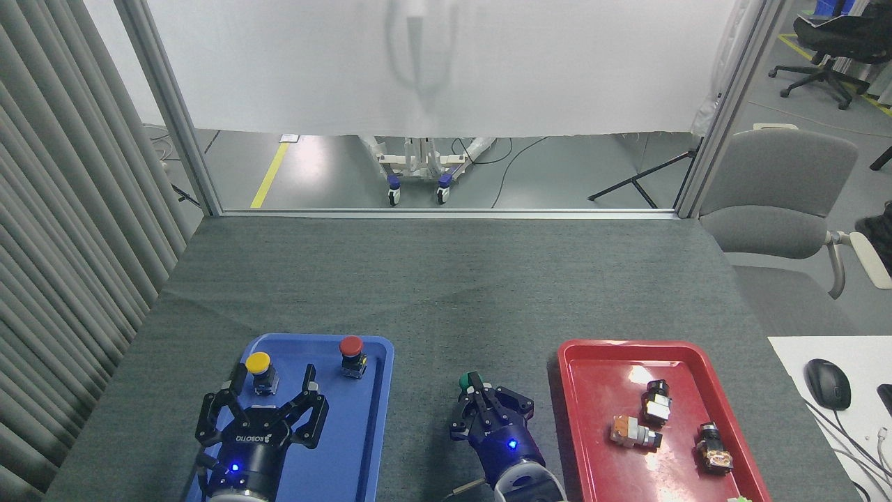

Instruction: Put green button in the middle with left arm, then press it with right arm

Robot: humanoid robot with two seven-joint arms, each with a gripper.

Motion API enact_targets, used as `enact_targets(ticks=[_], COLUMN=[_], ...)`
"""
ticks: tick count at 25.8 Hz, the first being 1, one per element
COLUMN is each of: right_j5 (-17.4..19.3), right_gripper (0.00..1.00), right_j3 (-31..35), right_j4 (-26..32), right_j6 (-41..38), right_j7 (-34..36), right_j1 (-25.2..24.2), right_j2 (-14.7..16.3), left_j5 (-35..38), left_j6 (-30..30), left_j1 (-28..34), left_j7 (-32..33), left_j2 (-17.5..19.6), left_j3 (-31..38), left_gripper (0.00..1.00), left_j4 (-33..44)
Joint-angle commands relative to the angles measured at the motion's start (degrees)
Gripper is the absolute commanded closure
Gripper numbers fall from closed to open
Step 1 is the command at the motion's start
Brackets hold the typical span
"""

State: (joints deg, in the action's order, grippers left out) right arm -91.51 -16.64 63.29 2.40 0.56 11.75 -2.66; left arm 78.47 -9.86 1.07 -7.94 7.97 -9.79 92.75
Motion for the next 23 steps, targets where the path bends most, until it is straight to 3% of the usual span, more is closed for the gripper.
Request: enact_targets(ticks=[1, 7, 13, 16, 17, 19, 20, 23], right_j5=[0.72, 1.69, 2.30, 2.30, 2.21, 2.21, 2.30, 3.44], right_gripper=[1.00, 1.00, 0.99, 0.79, 0.62, 0.15, 0.01, 0.00], right_j3=[-0.15, -0.85, -0.85, -0.15, -0.06, 2.84, 4.95, 9.79], right_j4=[-3.26, -2.56, 5.88, 8.60, 9.39, 12.12, 14.14, 19.41], right_j6=[0.33, 1.03, 2.44, 2.17, 1.91, 1.47, 1.30, 1.03], right_j7=[0.15, 0.85, 2.52, 1.73, 1.46, 2.08, 2.61, 2.34], right_j1=[0.73, 0.73, 0.47, 0.12, -0.23, -1.99, -3.31, -7.70], right_j2=[-0.50, 0.03, 0.03, 0.46, 0.64, 2.05, 3.19, 5.21], left_j5=[0.28, 0.28, 0.55, 0.55, 0.55, 0.55, 0.55, 0.55], left_j6=[0.19, 0.81, 1.60, 1.60, 1.60, 1.60, 1.60, 1.68], left_j1=[-0.81, -1.69, -3.01, -3.01, -3.01, -3.01, -3.01, -3.71], left_j7=[-0.15, -0.15, -0.06, -0.24, -0.33, -0.50, -0.50, -0.15], left_j2=[0.11, 0.11, 0.29, 0.55, 0.55, 0.38, 0.29, 0.11], left_j3=[-0.67, -1.37, -2.78, -2.78, -2.78, -2.78, -2.78, -2.78], left_gripper=[0.01, 0.01, 0.01, 0.01, 0.01, 0.01, 0.01, 0.01], left_j4=[0.07, -0.11, -1.96, -2.92, -3.19, -3.45, -3.63, -3.45])
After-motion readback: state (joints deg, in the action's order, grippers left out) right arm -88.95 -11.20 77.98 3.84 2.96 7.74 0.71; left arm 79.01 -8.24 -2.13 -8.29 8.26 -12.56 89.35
